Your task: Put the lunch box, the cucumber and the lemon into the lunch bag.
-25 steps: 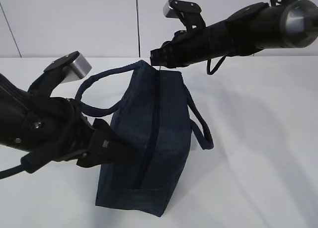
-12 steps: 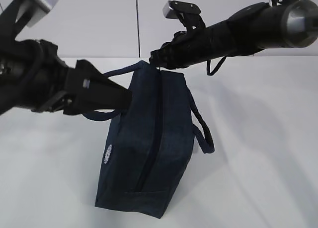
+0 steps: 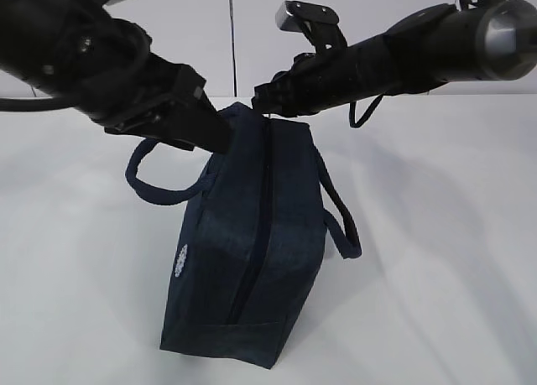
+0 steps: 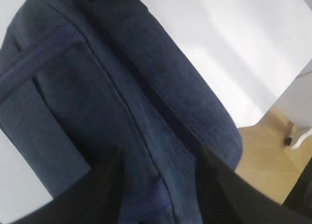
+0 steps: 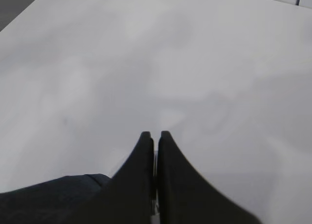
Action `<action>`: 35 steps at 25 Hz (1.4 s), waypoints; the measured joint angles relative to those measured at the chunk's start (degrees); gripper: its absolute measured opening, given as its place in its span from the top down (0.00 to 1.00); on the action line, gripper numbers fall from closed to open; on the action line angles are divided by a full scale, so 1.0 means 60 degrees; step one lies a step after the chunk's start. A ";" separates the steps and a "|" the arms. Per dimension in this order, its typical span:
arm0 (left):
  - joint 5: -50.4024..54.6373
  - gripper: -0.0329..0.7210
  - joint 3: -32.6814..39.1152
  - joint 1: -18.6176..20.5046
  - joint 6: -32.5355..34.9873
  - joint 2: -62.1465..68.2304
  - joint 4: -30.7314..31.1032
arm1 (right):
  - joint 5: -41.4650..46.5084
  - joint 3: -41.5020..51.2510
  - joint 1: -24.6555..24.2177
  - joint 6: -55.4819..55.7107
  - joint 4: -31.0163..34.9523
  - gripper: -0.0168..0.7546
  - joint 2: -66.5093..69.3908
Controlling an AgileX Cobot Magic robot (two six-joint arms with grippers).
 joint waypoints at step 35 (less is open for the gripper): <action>0.1731 0.97 -0.2498 0.0000 -0.0890 0.1922 0.1861 | -0.0033 -0.0017 -0.0058 0.0000 0.0091 0.98 0.0000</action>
